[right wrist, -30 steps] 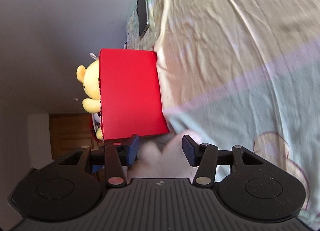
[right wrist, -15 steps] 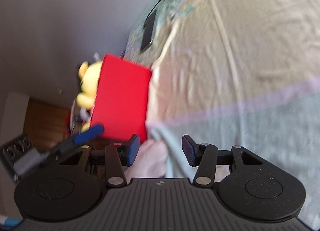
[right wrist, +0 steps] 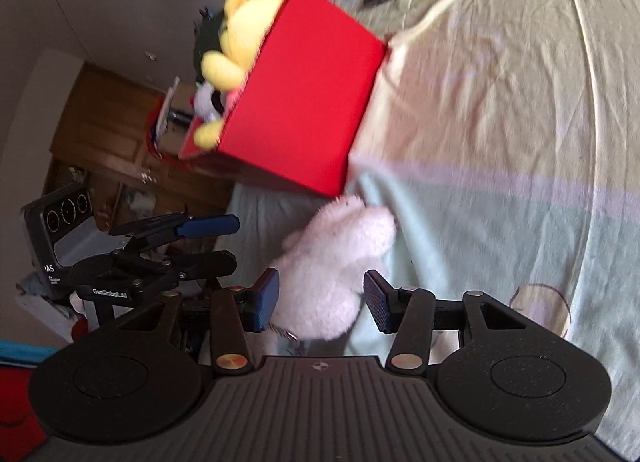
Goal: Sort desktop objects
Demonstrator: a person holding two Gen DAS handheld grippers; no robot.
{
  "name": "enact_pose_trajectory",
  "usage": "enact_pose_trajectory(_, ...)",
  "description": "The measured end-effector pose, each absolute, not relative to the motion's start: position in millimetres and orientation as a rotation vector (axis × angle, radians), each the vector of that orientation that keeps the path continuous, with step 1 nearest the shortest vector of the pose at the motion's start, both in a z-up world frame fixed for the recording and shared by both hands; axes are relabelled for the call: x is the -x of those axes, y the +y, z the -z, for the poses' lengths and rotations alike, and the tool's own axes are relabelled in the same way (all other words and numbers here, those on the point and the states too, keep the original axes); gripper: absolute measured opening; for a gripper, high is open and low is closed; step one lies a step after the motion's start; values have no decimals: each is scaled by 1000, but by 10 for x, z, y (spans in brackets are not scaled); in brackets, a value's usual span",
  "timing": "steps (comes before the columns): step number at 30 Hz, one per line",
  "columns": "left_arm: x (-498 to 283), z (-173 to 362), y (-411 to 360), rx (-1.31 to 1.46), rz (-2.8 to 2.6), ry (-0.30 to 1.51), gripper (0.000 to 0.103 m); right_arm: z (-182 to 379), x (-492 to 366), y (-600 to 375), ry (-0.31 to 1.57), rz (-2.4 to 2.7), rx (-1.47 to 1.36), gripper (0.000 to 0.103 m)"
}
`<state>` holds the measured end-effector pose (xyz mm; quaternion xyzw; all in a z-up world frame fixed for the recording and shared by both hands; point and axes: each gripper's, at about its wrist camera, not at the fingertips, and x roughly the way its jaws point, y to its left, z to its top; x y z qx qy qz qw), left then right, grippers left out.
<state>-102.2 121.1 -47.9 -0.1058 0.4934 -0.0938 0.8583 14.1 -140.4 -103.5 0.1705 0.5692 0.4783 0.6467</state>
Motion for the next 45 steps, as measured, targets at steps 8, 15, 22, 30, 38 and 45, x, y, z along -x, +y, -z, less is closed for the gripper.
enact_pose_trajectory(8, 1109, 612, 1240, 216, 155, 1078, 73, 1129, -14, -1094, 1349, -1162, -339, 42)
enact_pose_trajectory(15, 1359, 521, 1533, 257, 92, 1043, 73, 1069, -60, -794, 1312, -1178, -439, 42)
enact_pose_trajectory(22, 1424, 350, 1739, 243, 165, 990, 78, 1062, -72, -311, 1278, -1139, -559, 40)
enact_pose_trajectory(30, 1398, 375, 1944, 247, 244, 993, 80, 838, 32, 103, 1184, -1129, -485, 42)
enact_pose_trajectory(38, 1503, 390, 1997, 263, 382, 996, 80, 621, 34, -122, 1082, -1011, -374, 42)
enact_pose_trajectory(45, 1424, 433, 1942, 249, 350, 981, 80, 861, 98, -281, 1169, -903, -416, 46)
